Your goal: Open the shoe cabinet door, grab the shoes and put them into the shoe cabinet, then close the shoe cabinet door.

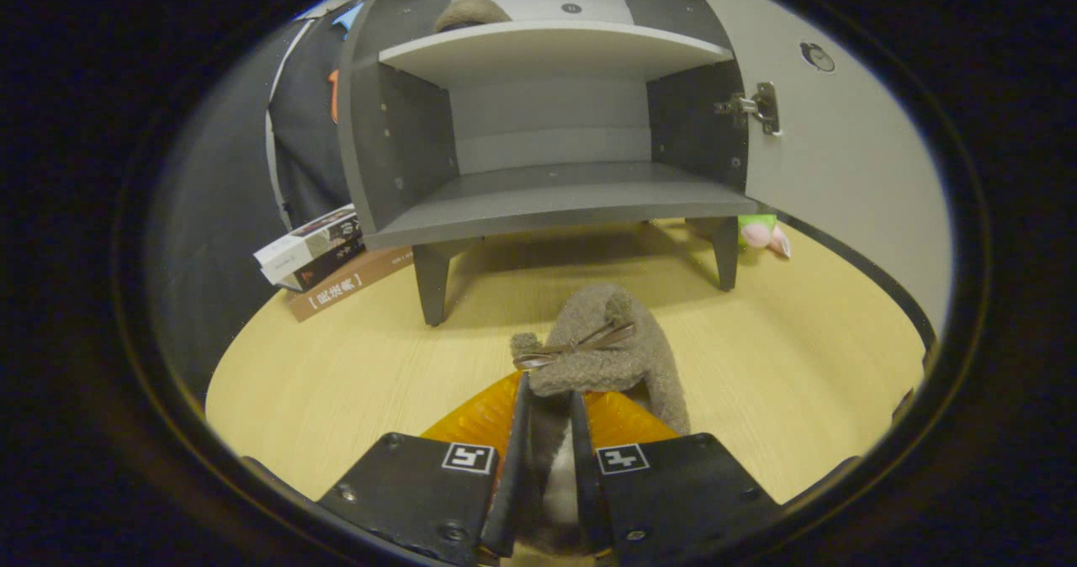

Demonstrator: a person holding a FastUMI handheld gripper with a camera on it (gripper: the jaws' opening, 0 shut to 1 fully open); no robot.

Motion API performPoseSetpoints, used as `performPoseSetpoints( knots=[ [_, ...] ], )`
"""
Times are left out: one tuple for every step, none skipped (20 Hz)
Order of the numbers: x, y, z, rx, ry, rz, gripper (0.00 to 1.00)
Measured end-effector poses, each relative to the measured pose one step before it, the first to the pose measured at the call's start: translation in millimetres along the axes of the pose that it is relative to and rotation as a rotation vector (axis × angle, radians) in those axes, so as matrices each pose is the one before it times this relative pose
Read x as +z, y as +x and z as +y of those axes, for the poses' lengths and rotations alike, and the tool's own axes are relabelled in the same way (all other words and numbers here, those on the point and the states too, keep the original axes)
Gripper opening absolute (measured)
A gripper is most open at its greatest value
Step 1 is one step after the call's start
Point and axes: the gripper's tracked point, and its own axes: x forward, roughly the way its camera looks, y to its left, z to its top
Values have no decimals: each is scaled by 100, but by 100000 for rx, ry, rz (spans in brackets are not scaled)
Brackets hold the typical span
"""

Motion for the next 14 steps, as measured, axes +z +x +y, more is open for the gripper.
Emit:
performPoseSetpoints(
  knots=[
    [89, -145, -280, -1348, 1026, -239, 31],
    [112, 187, 114, -662, 974, -517, 32],
    [-133, 56, 253, 220, 105, -72, 34],
    [470, 391, 145, 1398, -166, -2483, 34],
    [272, 408, 86, 1713, -1739, -2218, 33],
    [240, -158, 184, 2400, -571, -1977, 31],
    [566, -13, 199, 2398, 1427, -3644, 22],
    [177, -186, -429, -871, 568, -2754, 17],
    [413, -299, -70, 2276, 622, -3097, 4],
    [405, -498, 70, 2209, -676, -3694, 4],
    [757, -525, -247, 258, -2319, -4872, 4],
    [643, -627, -450, -270, -3316, -4473, 4],
    [845, -600, -275, -422, -3273, -3671, 4],
    [789, -741, -329, -707, -2507, -2493, 4]
  ],
)
